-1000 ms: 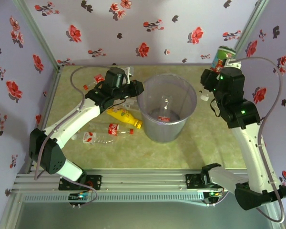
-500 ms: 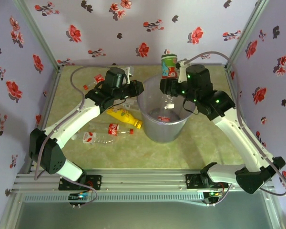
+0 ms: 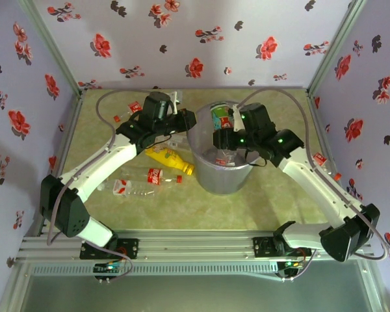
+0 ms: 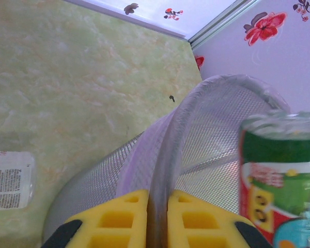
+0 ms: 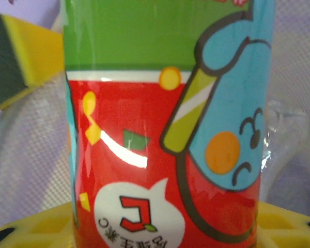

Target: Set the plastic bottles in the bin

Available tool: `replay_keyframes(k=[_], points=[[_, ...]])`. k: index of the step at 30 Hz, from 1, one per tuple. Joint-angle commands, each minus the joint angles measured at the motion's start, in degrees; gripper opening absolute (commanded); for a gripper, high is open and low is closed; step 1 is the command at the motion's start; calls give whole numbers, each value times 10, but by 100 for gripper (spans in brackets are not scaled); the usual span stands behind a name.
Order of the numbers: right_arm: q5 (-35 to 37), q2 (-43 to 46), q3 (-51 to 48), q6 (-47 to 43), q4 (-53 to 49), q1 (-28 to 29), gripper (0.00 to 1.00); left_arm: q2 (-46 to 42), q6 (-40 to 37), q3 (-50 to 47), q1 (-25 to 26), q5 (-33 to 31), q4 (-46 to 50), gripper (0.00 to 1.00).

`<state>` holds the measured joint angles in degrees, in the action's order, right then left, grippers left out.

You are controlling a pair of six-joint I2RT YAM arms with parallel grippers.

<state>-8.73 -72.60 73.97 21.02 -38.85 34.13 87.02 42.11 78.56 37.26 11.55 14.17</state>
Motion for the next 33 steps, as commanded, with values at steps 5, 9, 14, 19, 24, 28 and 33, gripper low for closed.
replay_keyframes(k=[5, 9, 14, 19, 24, 28, 33], points=[[30, -34, -23, 8, -12, 5, 40, -1, -1, -12, 0, -15, -13, 0], [44, -58, -34, 8, -10, 9, 44, -3, 0, -12, 0, -16, -14, 0], [56, -75, -44, 7, -8, 13, 56, -2, -1, -13, 0, -17, -14, 0], [69, -76, -45, 5, -12, 14, 65, -3, -1, -14, 0, -17, -14, 0], [75, -77, -43, 3, -18, 14, 72, -2, 0, -15, 0, -17, -16, 0], [78, -73, -36, -1, -25, 14, 76, -3, 0, -14, 0, -17, -16, 0], [84, -55, -14, -13, -41, 14, 78, -3, 0, -15, 0, -17, -14, 0]])
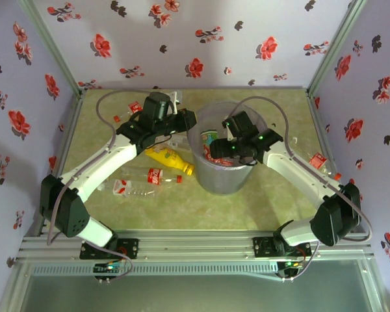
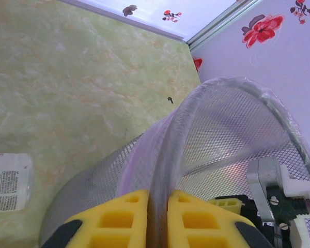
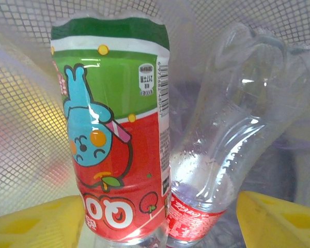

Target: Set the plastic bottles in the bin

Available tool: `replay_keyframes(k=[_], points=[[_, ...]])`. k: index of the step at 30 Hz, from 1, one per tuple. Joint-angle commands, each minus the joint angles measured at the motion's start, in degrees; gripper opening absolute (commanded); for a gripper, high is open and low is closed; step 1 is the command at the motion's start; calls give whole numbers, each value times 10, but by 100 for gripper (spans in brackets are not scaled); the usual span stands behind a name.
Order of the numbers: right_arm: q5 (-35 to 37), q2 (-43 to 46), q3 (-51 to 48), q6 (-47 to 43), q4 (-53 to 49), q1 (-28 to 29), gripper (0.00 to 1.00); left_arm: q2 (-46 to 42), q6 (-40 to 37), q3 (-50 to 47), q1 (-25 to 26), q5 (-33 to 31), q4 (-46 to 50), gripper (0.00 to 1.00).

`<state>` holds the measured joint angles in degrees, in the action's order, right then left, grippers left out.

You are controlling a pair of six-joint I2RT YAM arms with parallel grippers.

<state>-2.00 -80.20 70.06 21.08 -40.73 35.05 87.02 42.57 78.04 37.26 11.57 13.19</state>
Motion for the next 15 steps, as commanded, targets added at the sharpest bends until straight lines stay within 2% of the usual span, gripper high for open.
replay_keyframes(k=[1, 10, 15], points=[[21, 29, 32, -17, -27, 4, 78, -3, -5, -10, 0, -17, -4, 0], [77, 86, 109, -46, -81, 5, 80, -3, -5, -10, -1, -17, -6, 0], [167, 99, 156, -66, -103, -1, 81, -3, -4, -10, 0, -17, -6, 0]])
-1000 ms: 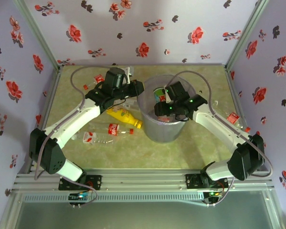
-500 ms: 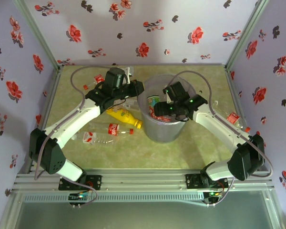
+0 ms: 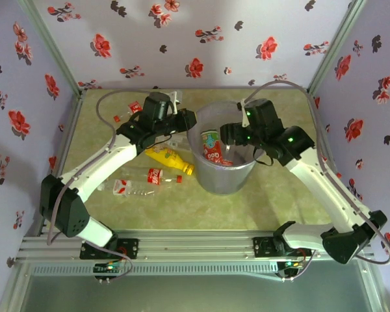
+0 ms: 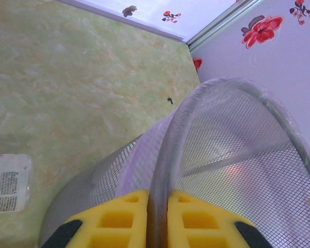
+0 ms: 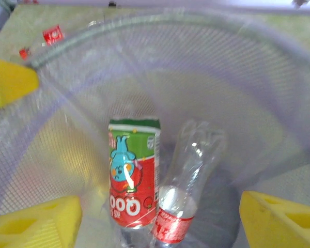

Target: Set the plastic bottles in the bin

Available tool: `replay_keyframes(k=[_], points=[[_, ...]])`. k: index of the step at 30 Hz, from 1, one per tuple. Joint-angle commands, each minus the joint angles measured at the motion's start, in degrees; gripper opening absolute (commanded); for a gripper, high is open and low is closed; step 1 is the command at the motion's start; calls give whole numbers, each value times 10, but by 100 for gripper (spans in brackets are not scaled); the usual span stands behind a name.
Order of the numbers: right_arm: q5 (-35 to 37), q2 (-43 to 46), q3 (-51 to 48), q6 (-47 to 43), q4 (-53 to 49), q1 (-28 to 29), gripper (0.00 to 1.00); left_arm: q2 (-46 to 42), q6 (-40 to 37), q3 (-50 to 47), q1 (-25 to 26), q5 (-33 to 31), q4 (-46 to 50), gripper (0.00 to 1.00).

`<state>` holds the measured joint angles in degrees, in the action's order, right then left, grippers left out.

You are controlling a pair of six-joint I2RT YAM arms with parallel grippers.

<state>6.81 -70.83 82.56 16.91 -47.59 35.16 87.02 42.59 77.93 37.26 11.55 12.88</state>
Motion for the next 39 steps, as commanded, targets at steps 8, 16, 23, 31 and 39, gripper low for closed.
replay_keyframes(k=[8, 16, 23, 31, 39], points=[[258, -7, 59, 4, -87, -78, 80, -9, -4, -15, 0, -17, -3, 0], [267, -22, -41, 41, -60, -226, 79, -10, -6, -16, 1, -18, -3, 0], [286, -71, -136, 73, 24, -274, 79, -11, -8, -17, 0, -17, -3, 0], [275, -152, -173, 95, 111, -325, 78, -19, -16, -22, 0, -16, 4, 0], [314, -221, -210, 124, 247, -359, 73, -14, -11, -19, 0, -6, 2, 0]])
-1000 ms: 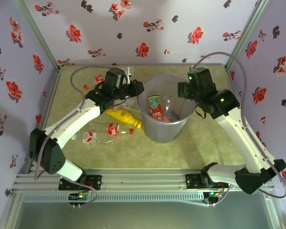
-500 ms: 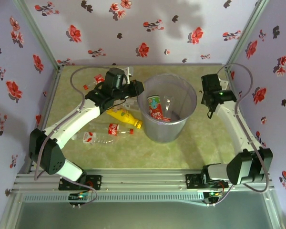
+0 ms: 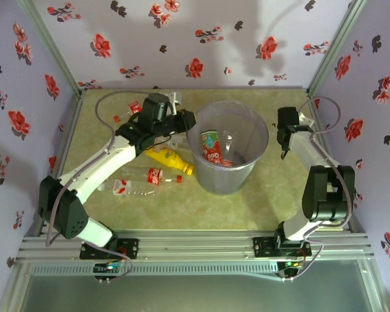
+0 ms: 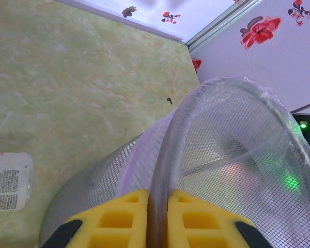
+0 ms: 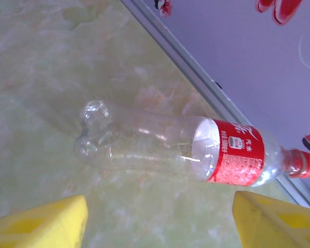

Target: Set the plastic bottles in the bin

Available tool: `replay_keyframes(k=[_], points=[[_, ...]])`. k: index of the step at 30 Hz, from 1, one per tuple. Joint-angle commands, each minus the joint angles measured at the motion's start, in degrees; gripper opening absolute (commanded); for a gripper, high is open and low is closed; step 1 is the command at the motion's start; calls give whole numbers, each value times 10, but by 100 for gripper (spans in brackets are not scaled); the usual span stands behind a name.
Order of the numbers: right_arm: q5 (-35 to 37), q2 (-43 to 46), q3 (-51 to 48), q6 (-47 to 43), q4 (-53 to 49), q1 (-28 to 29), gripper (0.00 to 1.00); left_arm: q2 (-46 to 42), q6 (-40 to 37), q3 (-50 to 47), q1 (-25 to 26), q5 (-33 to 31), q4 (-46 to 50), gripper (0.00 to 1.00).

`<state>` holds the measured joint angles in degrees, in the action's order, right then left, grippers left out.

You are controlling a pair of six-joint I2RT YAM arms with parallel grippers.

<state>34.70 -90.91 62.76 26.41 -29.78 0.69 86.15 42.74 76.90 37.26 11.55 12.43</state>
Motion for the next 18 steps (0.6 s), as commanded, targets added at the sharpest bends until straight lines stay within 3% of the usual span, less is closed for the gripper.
replay_keyframes(k=[1, 18], points=[[38, -26, -10, 32, 74, -17, 73, -7, -13, -9, 0, -6, 8, 0], [3, -28, -68, 79, 151, -116, 68, -17, -15, -16, 0, -7, 20, 0]])
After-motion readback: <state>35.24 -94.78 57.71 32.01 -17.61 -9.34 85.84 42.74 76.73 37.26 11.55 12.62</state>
